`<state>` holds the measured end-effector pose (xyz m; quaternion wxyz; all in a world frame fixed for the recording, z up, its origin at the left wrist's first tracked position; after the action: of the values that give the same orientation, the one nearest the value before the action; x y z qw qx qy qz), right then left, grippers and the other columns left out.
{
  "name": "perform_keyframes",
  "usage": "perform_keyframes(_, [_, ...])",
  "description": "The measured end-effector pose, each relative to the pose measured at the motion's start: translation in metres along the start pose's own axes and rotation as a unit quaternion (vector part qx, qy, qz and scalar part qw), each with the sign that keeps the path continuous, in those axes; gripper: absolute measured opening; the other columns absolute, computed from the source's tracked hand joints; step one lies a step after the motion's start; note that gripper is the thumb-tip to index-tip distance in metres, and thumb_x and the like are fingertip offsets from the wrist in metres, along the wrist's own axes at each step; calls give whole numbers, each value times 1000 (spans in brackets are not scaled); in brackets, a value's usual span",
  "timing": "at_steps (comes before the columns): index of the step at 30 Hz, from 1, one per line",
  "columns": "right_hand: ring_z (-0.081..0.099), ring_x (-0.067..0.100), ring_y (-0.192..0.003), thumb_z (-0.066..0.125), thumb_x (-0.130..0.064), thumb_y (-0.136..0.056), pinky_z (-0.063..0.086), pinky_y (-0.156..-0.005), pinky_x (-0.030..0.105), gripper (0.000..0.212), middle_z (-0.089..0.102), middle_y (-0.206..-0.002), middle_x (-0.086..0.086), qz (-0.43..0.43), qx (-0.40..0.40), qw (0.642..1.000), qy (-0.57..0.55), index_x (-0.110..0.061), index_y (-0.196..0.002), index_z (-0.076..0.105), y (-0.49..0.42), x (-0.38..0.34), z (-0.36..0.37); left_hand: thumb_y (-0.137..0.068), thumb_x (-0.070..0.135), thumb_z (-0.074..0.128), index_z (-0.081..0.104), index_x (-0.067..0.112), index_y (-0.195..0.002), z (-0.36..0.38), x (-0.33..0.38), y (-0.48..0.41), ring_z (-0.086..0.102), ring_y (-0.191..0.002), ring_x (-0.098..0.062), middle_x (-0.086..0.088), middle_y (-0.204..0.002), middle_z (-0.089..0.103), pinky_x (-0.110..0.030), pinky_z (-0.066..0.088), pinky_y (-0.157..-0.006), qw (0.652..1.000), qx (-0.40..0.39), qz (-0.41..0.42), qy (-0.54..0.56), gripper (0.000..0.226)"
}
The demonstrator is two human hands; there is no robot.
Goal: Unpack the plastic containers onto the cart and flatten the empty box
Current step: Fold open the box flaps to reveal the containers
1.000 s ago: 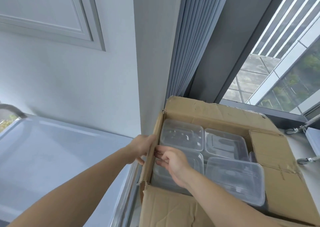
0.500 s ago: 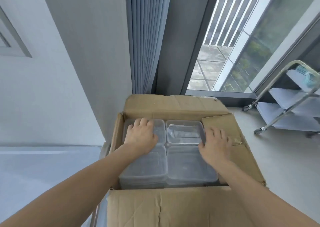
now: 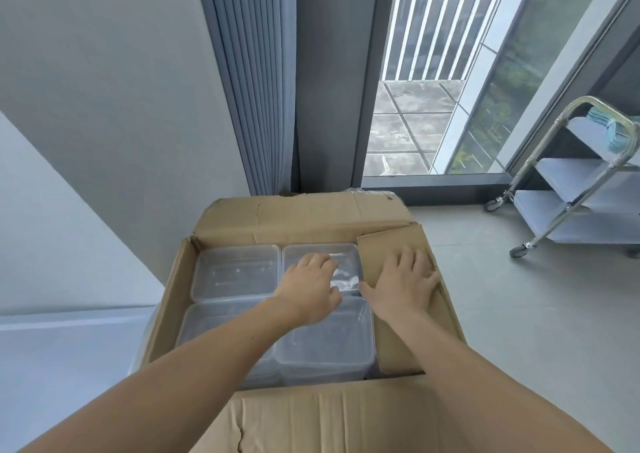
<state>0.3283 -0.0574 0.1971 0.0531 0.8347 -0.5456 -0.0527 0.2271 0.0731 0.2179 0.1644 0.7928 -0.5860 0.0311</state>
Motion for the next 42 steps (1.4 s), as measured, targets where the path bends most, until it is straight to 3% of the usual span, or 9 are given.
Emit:
perform_keyframes(6, [9, 38, -149, 64, -66, -81, 21, -111, 67, 96, 16, -163, 11, -22, -32, 999, 0, -15, -154, 26, -13, -2, -1, -99, 44, 45, 30, 17, -153, 9, 9, -1, 24, -146, -22, -2, -159, 29, -39, 26, -119, 999, -31, -13, 14, 63])
perform_keyframes(11, [26, 38, -141, 62, -62, -80, 33, -107, 59, 77, 35, -152, 10, -50, -17, 998, -21, -19, -141, 44, -13, -2, -13, -91, 65, 44, 27, 24, -154, 33, 17, 5, 26, -144, -22, 0, -156, 34, -45, 29, -115, 996, -91, 6, -10, 77])
perform_keyframes(16, [32, 37, -138, 58, -56, -79, 35, -105, 56, 69, 39, -149, 9, -57, -18, 997, -47, -19, -136, 48, -13, 1, -18, -92, 67, 43, 48, 18, -133, 32, 7, 3, 42, -127, -22, -1, -134, 50, -40, 37, -105, 996, -88, -20, 9, 64])
perform_keyframes(19, [42, 35, -126, 59, -54, -77, 41, -99, 51, 64, 49, -136, 8, -60, -9, 995, -74, -17, -129, 52, -13, 1, -27, -96, 59, 45, 50, 15, -124, 31, -8, 3, 48, -118, -23, -1, -125, 51, -38, 41, -100, 996, -82, -27, 3, 52])
perform_keyframes(26, [50, 28, -115, 58, -46, -79, 47, -95, 44, 53, 56, -124, 2, -80, 2, 980, -181, -21, -124, 54, -7, 10, -41, -98, 49, 48, 31, 30, -152, 39, -10, -2, 26, -143, -24, -2, -155, 30, -42, 29, -115, 994, -76, 24, -81, 60])
perform_keyframes(30, [52, 23, -85, 56, -35, -85, 41, -66, 32, 17, 58, -94, -2, -86, 14, 961, -261, -19, -90, 54, -4, 21, -63, -97, 46, 49, 33, 31, -151, 39, -8, -5, 23, -144, -25, -3, -156, 28, -42, 29, -115, 992, -73, 39, -96, 59])
perform_keyframes(32, [50, 23, -74, 52, -30, -88, 35, -58, 32, 16, 55, -78, 1, -93, -5, 953, -288, -16, -81, 49, -6, 30, -75, -98, 45, 48, 35, 29, -151, 31, -6, -8, 26, -144, -23, -2, -156, 31, -40, 30, -115, 994, -55, 39, -83, 57])
perform_keyframes(37, [50, 24, -73, 40, -20, -96, 35, -60, 31, 22, 59, -81, 3, -93, -57, 925, -365, -7, -94, 57, -12, 73, -104, -101, 43, 45, 31, 24, -154, 2, 29, -30, 27, -145, -21, 1, -160, 28, -36, 26, -117, 997, 13, 72, -5, 58])
perform_keyframes(42, [56, 26, -80, 43, -20, -97, 37, -60, 30, 22, 64, -85, -1, -9, 19, 946, -324, -15, -92, 64, -28, 157, -112, -103, 44, 42, 18, 26, -159, 0, 86, -53, 14, -151, -17, 5, -166, 15, -33, 16, -121, 988, -25, 148, 37, 63])
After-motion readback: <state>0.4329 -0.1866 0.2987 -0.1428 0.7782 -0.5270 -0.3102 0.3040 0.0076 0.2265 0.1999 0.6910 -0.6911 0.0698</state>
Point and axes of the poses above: each hand's wrist, its own y-axis away from the middle knuckle, its own z-axis out of the palm, x = y × z, the point moved 3 cm from there along -y, towards the middle knuckle
